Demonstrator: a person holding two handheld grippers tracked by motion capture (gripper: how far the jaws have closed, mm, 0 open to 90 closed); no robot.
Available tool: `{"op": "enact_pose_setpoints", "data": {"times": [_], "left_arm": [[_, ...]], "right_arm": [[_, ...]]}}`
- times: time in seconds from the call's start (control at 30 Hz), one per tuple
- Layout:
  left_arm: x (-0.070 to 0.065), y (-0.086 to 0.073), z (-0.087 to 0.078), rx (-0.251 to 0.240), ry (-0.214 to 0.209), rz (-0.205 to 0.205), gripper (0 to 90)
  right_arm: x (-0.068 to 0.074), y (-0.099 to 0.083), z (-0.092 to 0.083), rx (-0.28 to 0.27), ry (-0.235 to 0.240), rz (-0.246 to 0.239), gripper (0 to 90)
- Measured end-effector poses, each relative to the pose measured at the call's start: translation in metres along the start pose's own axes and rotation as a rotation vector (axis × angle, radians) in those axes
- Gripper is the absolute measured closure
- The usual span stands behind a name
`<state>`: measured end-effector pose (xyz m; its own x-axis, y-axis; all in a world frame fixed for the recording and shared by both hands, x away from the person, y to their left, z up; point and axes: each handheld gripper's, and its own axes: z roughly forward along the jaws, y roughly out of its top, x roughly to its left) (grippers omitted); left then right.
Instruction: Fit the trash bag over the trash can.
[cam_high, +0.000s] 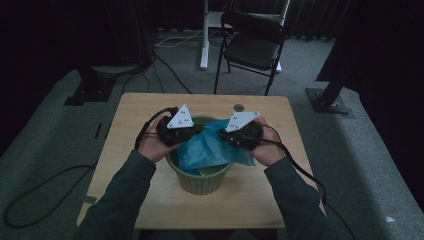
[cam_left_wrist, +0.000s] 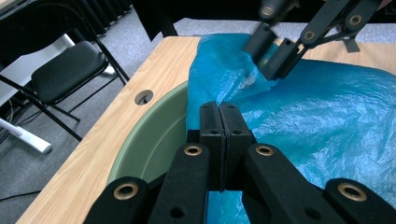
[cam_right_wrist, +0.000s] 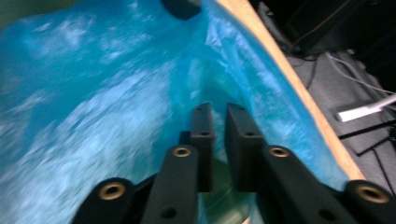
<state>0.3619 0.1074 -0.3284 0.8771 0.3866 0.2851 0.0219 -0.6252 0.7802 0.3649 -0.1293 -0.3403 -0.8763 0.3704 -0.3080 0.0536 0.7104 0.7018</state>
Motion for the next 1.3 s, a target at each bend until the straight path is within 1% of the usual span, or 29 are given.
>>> {"op": "enact_pose_setpoints", "data": {"times": [0.07, 0.17, 0.3, 0.37, 0.43, 0.53, 0.57, 0.63, 0.67, 0.7, 0.73, 0.8, 0.83, 0.87, 1.13, 1.17, 1.2, 1.23, 1.3], "left_arm": [[-0.001, 0.0, 0.001, 0.001, -0.003, 0.0, 89.1], [-0.001, 0.0, 0.001, 0.0, -0.004, 0.001, 89.2], [-0.002, 0.001, 0.002, 0.0, -0.006, 0.003, 89.1], [-0.002, 0.002, 0.002, -0.002, -0.01, 0.006, 89.1], [-0.002, 0.002, 0.003, -0.001, -0.012, 0.009, 89.2], [-0.003, 0.003, 0.004, -0.006, -0.013, 0.009, 89.2], [-0.004, 0.004, 0.005, -0.007, -0.016, 0.009, 89.2], [-0.004, 0.004, 0.005, -0.007, -0.018, 0.011, 89.2], [-0.004, 0.004, 0.005, -0.006, -0.017, 0.012, 89.1], [-0.004, 0.004, 0.005, -0.006, -0.017, 0.012, 89.1], [-0.003, 0.003, 0.004, -0.007, -0.016, 0.01, 89.2], [-0.003, 0.002, 0.003, -0.005, -0.013, 0.009, 89.1], [-0.002, 0.001, 0.002, -0.005, -0.011, 0.005, 89.1], [-0.001, -0.001, 0.001, -0.005, -0.008, 0.002, 89.2], [0.004, -0.012, -0.004, -0.002, 0.008, -0.022, 89.3], [0.005, -0.014, -0.005, -0.001, 0.011, -0.026, 89.3], [0.005, -0.016, -0.007, 0.001, 0.014, -0.032, 89.3], [0.007, -0.019, -0.008, 0.006, 0.019, -0.036, 89.3], [0.01, -0.025, -0.011, 0.006, 0.028, -0.054, 89.3]], "right_arm": [[-0.001, 0.0, 0.001, -0.007, -0.026, 0.008, 76.0], [-0.002, 0.0, -0.001, -0.014, -0.039, 0.015, 73.5], [-0.004, 0.001, -0.004, -0.031, -0.076, 0.023, 69.3], [-0.005, 0.001, -0.004, -0.034, -0.077, 0.031, 68.5], [-0.004, 0.002, -0.003, -0.032, -0.08, 0.024, 66.4], [-0.003, 0.004, 0.0, -0.037, -0.067, 0.011, 65.9], [-0.003, 0.005, 0.001, -0.035, -0.067, 0.011, 68.4], [-0.003, 0.006, 0.004, -0.027, -0.048, 0.003, 76.0], [-0.003, 0.007, 0.006, -0.02, -0.041, 0.0, 81.8], [-0.003, 0.007, 0.006, -0.02, -0.041, 0.0, 81.8], [-0.004, 0.008, 0.007, -0.021, -0.017, 0.007, 90.0], [-0.004, 0.008, 0.006, -0.021, -0.017, 0.013, 90.0], [-0.007, 0.008, 0.004, -0.009, -0.016, 0.03, 90.0], [-0.007, 0.007, 0.003, -0.002, -0.016, 0.034, 90.0], [-0.012, 0.003, -0.005, 0.028, -0.038, 0.053, 90.0], [-0.013, 0.0, -0.007, 0.043, -0.043, 0.066, 90.0], [-0.013, 0.0, -0.007, 0.043, -0.043, 0.066, 90.0], [-0.017, -0.005, -0.009, 0.052, -0.048, 0.084, 90.0], [-0.018, -0.008, -0.011, 0.054, -0.052, 0.092, 90.0]]}}
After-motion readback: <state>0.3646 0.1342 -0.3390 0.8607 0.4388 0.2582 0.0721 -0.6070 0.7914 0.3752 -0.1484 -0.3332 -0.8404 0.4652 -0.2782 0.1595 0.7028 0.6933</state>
